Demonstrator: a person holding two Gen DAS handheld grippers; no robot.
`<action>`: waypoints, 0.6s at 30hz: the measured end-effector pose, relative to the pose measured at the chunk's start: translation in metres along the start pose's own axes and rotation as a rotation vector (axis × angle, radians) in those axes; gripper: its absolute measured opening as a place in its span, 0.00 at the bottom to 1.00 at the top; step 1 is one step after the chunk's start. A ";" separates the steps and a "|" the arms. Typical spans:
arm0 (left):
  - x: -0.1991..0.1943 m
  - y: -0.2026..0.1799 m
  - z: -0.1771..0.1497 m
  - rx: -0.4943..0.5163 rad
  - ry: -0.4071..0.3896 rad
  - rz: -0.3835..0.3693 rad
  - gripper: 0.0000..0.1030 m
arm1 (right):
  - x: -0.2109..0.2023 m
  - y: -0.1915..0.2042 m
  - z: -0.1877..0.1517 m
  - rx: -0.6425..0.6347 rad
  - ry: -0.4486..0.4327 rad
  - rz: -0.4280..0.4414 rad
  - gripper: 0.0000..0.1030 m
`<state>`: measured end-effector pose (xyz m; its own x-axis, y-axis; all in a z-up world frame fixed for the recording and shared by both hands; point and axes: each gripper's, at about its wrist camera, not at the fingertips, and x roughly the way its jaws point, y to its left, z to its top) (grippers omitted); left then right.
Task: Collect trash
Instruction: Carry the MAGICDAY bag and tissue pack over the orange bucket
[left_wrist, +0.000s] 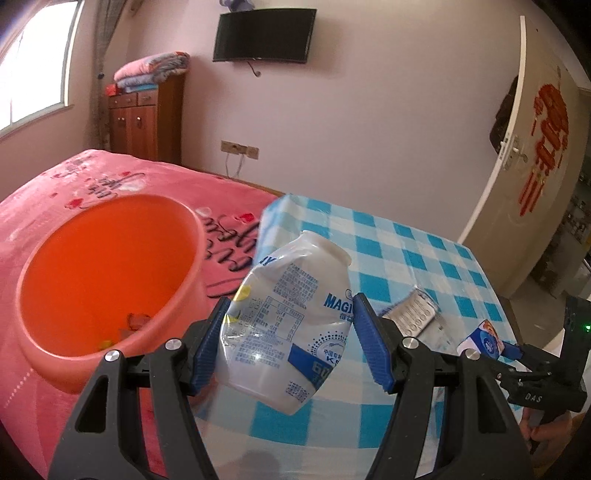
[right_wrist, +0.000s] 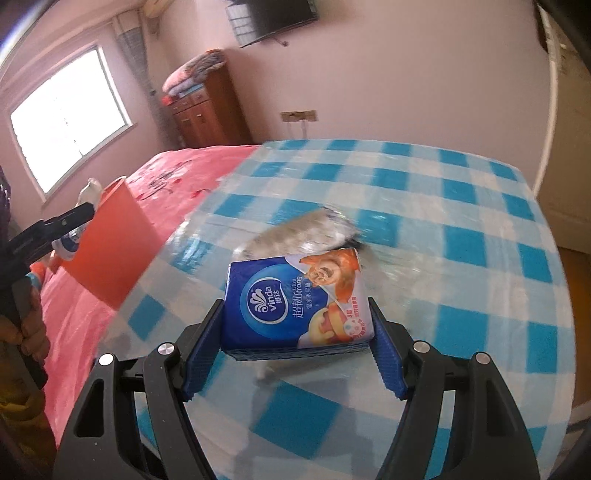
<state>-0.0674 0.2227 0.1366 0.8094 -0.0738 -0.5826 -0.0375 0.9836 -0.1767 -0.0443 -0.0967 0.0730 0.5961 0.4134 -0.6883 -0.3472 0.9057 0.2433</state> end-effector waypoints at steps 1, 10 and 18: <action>-0.003 0.004 0.003 -0.002 -0.009 0.009 0.65 | 0.002 0.006 0.003 -0.008 0.001 0.011 0.71; -0.021 0.037 0.023 -0.024 -0.069 0.072 0.65 | 0.014 0.076 0.046 -0.119 -0.018 0.134 0.71; -0.024 0.074 0.030 -0.056 -0.084 0.154 0.65 | 0.024 0.150 0.086 -0.235 -0.052 0.243 0.71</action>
<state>-0.0721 0.3027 0.1613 0.8373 0.0936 -0.5387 -0.1956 0.9713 -0.1353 -0.0199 0.0571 0.1522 0.5097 0.6241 -0.5921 -0.6374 0.7362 0.2273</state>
